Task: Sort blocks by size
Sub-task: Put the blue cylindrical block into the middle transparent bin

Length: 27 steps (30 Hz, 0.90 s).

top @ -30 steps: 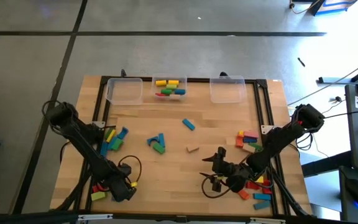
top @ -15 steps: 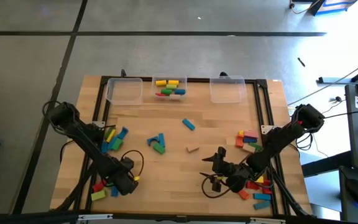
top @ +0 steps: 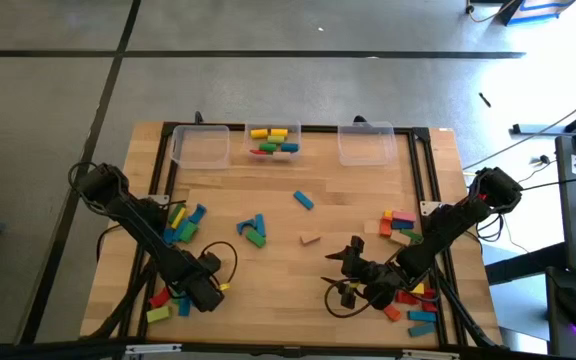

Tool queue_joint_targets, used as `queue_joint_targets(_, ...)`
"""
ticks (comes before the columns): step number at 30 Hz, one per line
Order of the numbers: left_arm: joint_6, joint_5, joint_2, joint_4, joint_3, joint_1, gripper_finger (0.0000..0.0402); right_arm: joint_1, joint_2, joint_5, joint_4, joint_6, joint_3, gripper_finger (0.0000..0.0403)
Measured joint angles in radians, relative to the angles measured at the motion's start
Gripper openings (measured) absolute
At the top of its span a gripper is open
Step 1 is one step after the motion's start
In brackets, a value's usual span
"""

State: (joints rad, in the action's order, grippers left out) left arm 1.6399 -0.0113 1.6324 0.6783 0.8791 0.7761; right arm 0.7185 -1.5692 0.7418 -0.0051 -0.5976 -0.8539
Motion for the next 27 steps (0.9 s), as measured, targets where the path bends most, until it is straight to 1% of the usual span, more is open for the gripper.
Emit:
queue_joint_targets(6, -0.063, 0.003, 0.031, -0.036, -0.001, -0.006, 0.016, 0.0, 0.0, 0.0, -0.003, 0.0, 0.0, 0.028)
queue_joint_targets(9, -0.089, 0.002, 0.03, -0.052, -0.002, -0.008, 0.0167, 0.0, 0.0, 0.0, -0.003, 0.0, 0.0, 0.028)
queue_joint_targets(12, -0.106, 0.003, 0.03, -0.056, -0.002, -0.008, 0.0157, 0.0, 0.0, 0.0, -0.005, 0.0, 0.0, 0.028)
queue_joint_targets(16, -0.133, 0.003, 0.03, -0.054, -0.003, -0.01, 0.0125, 0.0, 0.0, 0.004, -0.004, 0.0, 0.0, 0.028)
queue_joint_targets(20, -0.191, 0.006, 0.016, -0.049, 0.001, -0.033, 0.0124, -0.001, 0.0, 0.01, -0.004, 0.0, 0.0, 0.028)
queue_joint_targets(27, -0.335, 0.123, -0.061, 0.036, 0.066, -0.116, 0.0124, -0.009, 0.0, 0.028, 0.001, 0.003, 0.0, 0.028)
